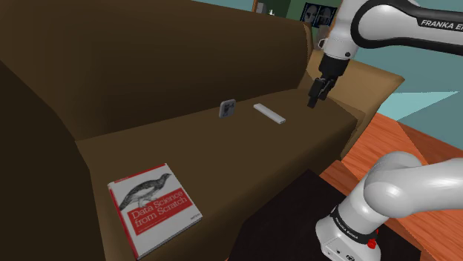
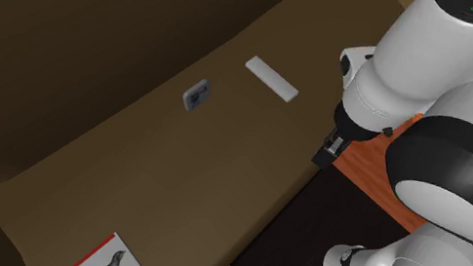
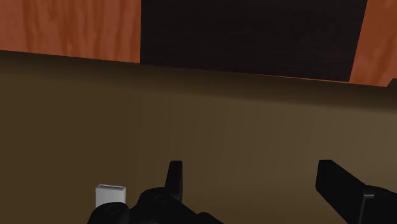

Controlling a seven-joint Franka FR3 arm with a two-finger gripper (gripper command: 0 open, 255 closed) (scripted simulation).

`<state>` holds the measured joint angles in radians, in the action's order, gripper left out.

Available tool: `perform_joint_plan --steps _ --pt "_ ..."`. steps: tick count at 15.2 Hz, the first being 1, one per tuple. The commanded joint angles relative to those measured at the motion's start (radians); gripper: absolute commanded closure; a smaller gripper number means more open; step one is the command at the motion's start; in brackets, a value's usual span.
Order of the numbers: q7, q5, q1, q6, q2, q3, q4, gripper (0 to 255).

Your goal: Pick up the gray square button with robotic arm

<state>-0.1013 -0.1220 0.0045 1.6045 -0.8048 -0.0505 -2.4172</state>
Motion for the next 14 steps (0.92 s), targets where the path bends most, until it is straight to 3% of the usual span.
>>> perform_joint_plan --steps 1,8,14 --pt "0.0 0.0 0.0 0.0 0.0 0.0 0.0 0" --pt "-0.226 -0.054 0.043 0.174 0.252 -0.102 0.083 0" --pt "-0.418 -0.053 0.085 0.29 0.486 -0.166 0.205 0"
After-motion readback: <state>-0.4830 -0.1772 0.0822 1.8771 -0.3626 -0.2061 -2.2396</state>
